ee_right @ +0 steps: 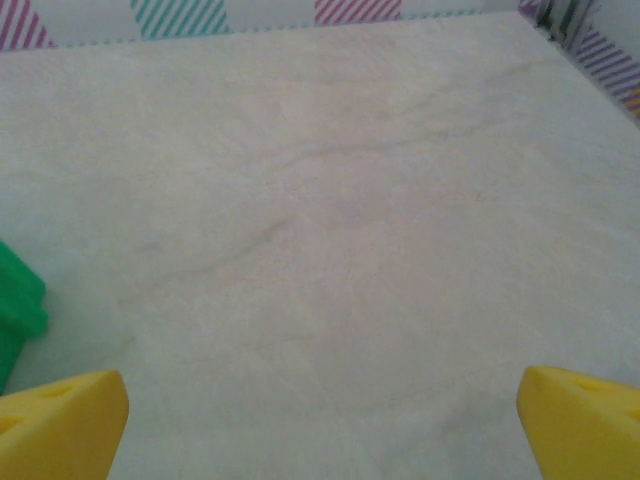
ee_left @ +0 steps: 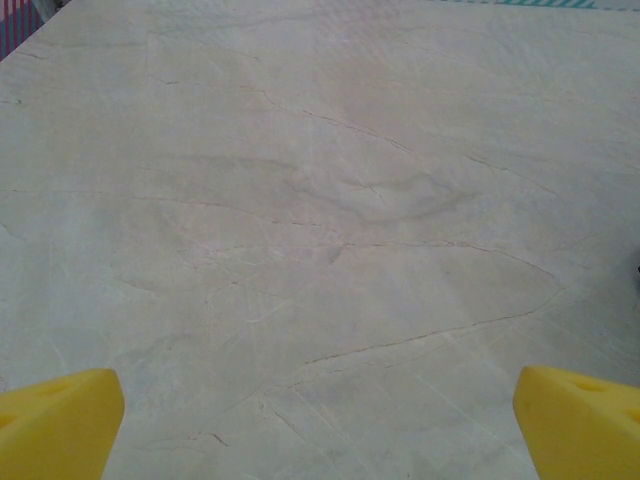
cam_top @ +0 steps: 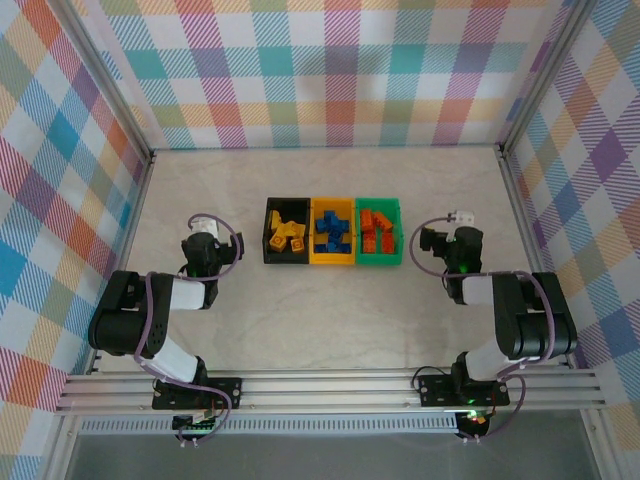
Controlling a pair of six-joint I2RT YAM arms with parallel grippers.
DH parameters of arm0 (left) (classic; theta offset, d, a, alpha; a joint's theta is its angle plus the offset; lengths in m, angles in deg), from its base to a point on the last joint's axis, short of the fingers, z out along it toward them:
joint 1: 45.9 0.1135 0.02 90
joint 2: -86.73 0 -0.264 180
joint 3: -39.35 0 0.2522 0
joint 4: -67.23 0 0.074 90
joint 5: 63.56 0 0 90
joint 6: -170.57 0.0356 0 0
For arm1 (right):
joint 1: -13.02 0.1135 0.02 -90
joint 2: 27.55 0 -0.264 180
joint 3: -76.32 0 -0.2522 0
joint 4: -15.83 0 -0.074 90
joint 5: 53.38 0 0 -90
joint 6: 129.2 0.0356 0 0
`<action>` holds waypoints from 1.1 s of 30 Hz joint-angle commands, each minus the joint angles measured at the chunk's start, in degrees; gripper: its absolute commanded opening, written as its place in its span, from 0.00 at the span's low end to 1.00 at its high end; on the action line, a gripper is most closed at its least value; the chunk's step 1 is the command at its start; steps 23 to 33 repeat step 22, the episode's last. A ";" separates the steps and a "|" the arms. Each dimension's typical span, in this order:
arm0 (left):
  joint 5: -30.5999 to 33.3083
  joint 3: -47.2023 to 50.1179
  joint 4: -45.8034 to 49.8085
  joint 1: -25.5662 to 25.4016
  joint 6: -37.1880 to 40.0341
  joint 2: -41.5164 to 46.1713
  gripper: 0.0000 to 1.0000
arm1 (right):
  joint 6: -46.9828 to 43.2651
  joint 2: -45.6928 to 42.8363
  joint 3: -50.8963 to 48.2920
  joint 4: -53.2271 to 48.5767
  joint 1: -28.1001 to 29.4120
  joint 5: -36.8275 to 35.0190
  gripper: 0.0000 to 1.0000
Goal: Sort the legos into containers by color
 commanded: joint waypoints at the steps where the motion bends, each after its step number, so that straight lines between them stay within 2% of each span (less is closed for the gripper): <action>1: -0.53 0.15 -1.72 -0.05 -0.56 0.17 1.00 | 0.66 1.38 -1.03 8.21 -0.30 1.86 1.00; 2: -0.44 0.12 -1.75 -0.03 -0.57 0.20 1.00 | 1.22 0.44 -0.25 4.83 -0.32 1.63 1.00; 33: -0.48 -0.04 -1.47 -0.01 -0.63 0.11 1.00 | 1.14 0.46 -0.51 5.40 -0.36 1.67 1.00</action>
